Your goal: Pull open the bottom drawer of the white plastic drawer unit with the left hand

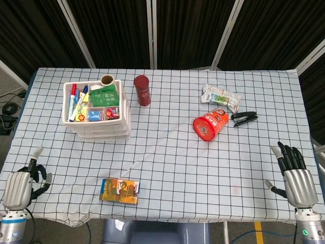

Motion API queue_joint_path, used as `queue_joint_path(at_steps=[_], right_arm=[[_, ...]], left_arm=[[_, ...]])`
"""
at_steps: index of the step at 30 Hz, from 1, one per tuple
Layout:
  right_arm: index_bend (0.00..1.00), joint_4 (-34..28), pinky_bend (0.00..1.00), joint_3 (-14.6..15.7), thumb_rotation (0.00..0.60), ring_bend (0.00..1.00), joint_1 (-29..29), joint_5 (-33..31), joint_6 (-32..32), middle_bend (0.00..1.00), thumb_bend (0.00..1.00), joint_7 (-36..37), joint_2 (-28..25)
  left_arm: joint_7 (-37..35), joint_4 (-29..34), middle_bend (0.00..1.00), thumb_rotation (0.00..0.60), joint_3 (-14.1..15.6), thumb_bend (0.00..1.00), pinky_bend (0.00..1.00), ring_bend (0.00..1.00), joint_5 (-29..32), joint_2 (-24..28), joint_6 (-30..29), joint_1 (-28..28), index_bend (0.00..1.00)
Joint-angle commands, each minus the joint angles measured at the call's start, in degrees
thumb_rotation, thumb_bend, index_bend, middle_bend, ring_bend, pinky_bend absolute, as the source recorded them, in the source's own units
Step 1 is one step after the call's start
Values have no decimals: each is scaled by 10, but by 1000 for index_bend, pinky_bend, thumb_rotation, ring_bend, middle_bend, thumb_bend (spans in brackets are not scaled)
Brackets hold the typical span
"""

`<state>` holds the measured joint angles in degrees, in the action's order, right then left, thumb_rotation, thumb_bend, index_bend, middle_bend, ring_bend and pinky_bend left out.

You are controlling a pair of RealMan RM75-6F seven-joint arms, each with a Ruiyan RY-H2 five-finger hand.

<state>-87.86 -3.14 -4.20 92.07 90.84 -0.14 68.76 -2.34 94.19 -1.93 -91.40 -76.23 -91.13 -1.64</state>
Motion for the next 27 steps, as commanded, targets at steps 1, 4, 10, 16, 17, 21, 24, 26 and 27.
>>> queue_joint_path(at_steps=[1,4,10,16,17,21,24,26,27], right_arm=[[0,-2,0,-1,600,0,0,-2,-1,0,30,3,-2],[0,-4,0,-1,600,0,1,-3,-1,0,30,6,-5],[0,-9,0,0,600,0,1,-2,-2,0,30,13,-10],[0,-11,0,-1,600,0,1,-3,-4,0,30,22,-15],[0,-11,0,-1,600,0,1,-4,-5,0,30,24,-15],[0,-13,0,-1,600,0,1,-5,-6,0,30,31,-19],[0,-14,0,-1,600,0,1,-5,-6,0,30,35,-21],[0,-14,0,-2,600,0,1,-5,-5,0,30,38,-22],[0,-14,0,-2,600,0,1,-5,-5,0,30,39,-22]], left_arm=[[-128,27,862,600,7,640,752,867,28,3,90,-39,43],[-177,48,882,600,1,683,775,883,58,5,150,-65,42],[-243,78,922,600,-27,743,819,921,157,15,281,-120,42],[-251,95,968,600,-52,866,871,969,224,17,345,-154,40],[-245,95,979,600,-55,876,880,977,236,15,350,-159,37],[-238,105,996,600,-71,879,890,988,298,12,389,-181,32],[-248,108,997,600,-83,878,892,990,347,22,436,-202,26],[-245,104,997,600,-89,878,892,990,377,23,457,-215,19],[-242,101,997,600,-90,878,892,990,388,23,464,-221,17]])
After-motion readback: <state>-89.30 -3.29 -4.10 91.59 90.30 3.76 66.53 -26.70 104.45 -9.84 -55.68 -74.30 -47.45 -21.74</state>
